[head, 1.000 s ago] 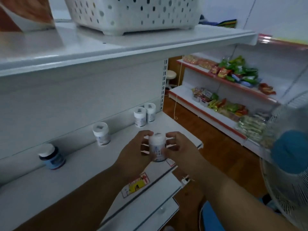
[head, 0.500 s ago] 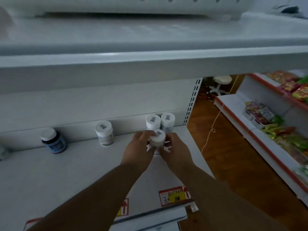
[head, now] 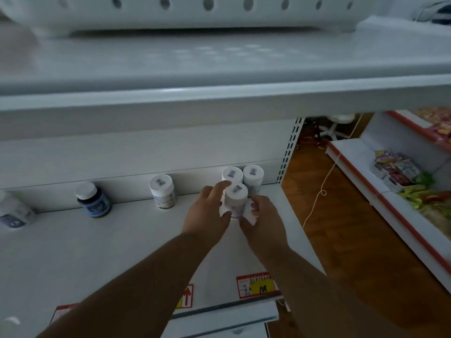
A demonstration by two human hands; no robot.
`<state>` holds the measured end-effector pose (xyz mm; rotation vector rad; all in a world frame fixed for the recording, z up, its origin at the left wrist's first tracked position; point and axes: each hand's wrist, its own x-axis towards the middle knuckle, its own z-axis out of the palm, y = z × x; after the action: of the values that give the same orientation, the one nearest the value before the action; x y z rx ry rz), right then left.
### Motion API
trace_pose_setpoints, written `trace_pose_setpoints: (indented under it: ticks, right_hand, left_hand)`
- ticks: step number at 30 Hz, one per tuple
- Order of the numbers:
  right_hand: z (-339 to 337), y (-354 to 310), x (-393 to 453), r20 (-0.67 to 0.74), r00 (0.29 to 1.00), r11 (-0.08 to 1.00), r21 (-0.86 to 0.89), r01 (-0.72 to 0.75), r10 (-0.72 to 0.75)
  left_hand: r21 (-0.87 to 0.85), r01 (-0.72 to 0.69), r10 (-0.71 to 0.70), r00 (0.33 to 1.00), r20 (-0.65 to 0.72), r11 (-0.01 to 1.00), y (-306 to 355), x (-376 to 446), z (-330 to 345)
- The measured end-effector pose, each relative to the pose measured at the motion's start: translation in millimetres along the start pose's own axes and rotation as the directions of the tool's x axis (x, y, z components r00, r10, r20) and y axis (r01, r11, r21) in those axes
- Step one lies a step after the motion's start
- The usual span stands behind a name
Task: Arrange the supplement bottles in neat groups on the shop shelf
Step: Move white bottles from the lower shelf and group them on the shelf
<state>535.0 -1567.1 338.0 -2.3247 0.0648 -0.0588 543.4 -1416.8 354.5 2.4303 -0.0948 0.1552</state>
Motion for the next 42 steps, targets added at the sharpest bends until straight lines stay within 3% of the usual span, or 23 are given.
trace_pose_setpoints:
  ticks: [8,15,23,29,35,38,42]
  right_hand:
    - [16,-80,-77,0.054,0.980,0.981,-0.036,0.191,-0.189]
    - [143,-217,-191,0.202,0.881,0.902,0.150,0.405,-0.429]
    - [280,-342,-286,0.435,0.626,0.761,0.351,0.545,-0.648]
    - [368,-392,-333,0.556,0.316,0.612,0.496,0.616,-0.769]
    - [451,-421,-376,0.669,0.169,0.607,0.501,0.618,-0.724]
    - [507,-435,-390,0.733,0.187,0.651,0.419,0.634,-0.654]
    - [594,-453,-403,0.773,0.310,0.740,0.284,0.609,-0.553]
  left_hand:
    - [-0.112,-0.019,0.007,0.994,-0.108,0.994,-39,-100,-85]
    - [-0.044,0.120,-0.127,0.960,-0.248,0.992,-174,-257,-227]
    - [-0.032,0.442,-0.415,0.813,-0.408,0.896,-283,-401,-332]
    - [-0.161,0.662,-0.623,0.556,-0.550,0.732,-331,-477,-355]
    - [-0.118,0.784,-0.733,0.500,-0.462,0.609,-387,-535,-381]
    - [-0.066,0.806,-0.753,0.515,-0.409,0.588,-444,-545,-400]
    - [0.023,0.775,-0.742,0.612,-0.275,0.631,-547,-553,-430]
